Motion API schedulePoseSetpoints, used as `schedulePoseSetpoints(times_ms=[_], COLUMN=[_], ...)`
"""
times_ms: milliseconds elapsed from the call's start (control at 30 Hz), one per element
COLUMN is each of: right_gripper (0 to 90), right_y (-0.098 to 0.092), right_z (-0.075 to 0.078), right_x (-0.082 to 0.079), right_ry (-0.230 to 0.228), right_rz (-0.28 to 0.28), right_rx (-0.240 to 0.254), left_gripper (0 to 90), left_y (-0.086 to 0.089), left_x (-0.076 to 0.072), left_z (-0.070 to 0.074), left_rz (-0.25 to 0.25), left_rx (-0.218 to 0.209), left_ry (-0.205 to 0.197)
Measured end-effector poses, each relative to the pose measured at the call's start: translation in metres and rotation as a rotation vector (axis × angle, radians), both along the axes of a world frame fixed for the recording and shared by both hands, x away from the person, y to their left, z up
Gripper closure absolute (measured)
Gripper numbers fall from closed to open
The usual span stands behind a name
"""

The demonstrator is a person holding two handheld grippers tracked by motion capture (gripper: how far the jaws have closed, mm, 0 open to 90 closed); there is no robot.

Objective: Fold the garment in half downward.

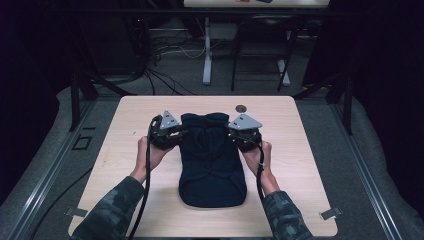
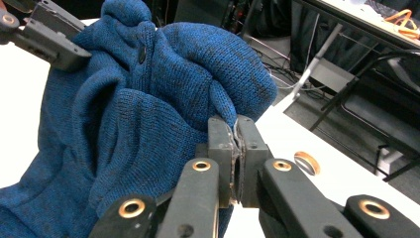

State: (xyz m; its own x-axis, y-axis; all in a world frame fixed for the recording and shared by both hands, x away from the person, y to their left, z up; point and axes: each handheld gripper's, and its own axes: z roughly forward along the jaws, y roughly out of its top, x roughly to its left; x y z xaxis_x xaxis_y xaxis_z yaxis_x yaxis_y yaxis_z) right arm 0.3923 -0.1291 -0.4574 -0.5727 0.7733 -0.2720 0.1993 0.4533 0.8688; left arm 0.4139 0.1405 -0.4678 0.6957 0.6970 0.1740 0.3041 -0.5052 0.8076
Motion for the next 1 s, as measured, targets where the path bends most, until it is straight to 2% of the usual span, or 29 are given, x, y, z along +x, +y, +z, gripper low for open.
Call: schedulePoseSetpoints(times_ms=[100,133,233,300,433,467,600,633,667,700,733,767,800,933,967,1000], right_gripper=[88.0,88.0,88.0,88.0,88.0,88.0,88.0,88.0,88.0,88.0,88.0,88.0,88.0,88.0,88.0,88.0], right_y=[-0.001,-0.001,-0.001,-0.001,-0.001,0.0,0.001,0.002,0.003,0.003,0.003,0.002,0.001,-0.003,-0.005,-0.005], right_z=[0.0,0.0,0.0,0.0,-0.001,-0.002,-0.003,-0.004,-0.004,-0.004,-0.005,-0.005,-0.005,-0.006,-0.006,-0.006], right_x=[0.0,0.0,0.0,-0.001,0.0,0.0,0.001,0.001,0.001,0.001,0.001,0.0,0.0,-0.003,-0.003,-0.003], right_ry=[-0.001,-0.002,0.001,0.0,0.006,0.008,0.013,0.016,0.013,0.016,0.015,0.017,0.02,0.015,0.018,0.018], right_rz=[0.022,0.028,0.035,0.033,0.037,0.036,0.038,0.042,0.044,0.045,0.045,0.048,0.048,0.058,0.062,0.062], right_rx=[0.006,0.005,0.013,0.008,0.019,0.017,0.015,0.012,0.017,0.014,0.012,0.012,0.012,0.019,0.02,0.02], left_gripper=[60.3,55.1,54.7,56.1,65.6,68.5,76.0,79.0,80.7,82.9,85.3,87.5,89.0,89.6,89.7,89.7], left_y=[0.001,0.001,0.0,0.0,-0.011,-0.011,-0.031,-0.042,-0.046,-0.046,-0.055,-0.055,-0.06,-0.064,-0.066,-0.066], left_x=[-0.005,-0.007,-0.013,-0.018,-0.033,-0.033,-0.042,-0.044,-0.045,-0.045,-0.044,-0.044,-0.041,-0.038,-0.038,-0.038], left_z=[0.001,0.002,0.003,0.002,-0.012,-0.012,-0.036,-0.051,-0.058,-0.058,-0.071,-0.071,-0.081,-0.089,-0.093,-0.093], left_rz=[-0.011,-0.013,-0.026,-0.04,-0.112,-0.112,-0.172,-0.191,-0.198,-0.198,-0.192,-0.192,-0.176,-0.153,-0.14,-0.14], left_rx=[-0.004,-0.003,-0.01,-0.008,-0.011,-0.011,-0.007,0.005,0.009,0.009,0.024,0.024,0.043,0.049,0.071,0.071], left_ry=[-0.001,-0.004,-0.001,0.008,0.074,0.074,0.145,0.183,0.204,0.204,0.235,0.235,0.257,0.282,0.296,0.296])
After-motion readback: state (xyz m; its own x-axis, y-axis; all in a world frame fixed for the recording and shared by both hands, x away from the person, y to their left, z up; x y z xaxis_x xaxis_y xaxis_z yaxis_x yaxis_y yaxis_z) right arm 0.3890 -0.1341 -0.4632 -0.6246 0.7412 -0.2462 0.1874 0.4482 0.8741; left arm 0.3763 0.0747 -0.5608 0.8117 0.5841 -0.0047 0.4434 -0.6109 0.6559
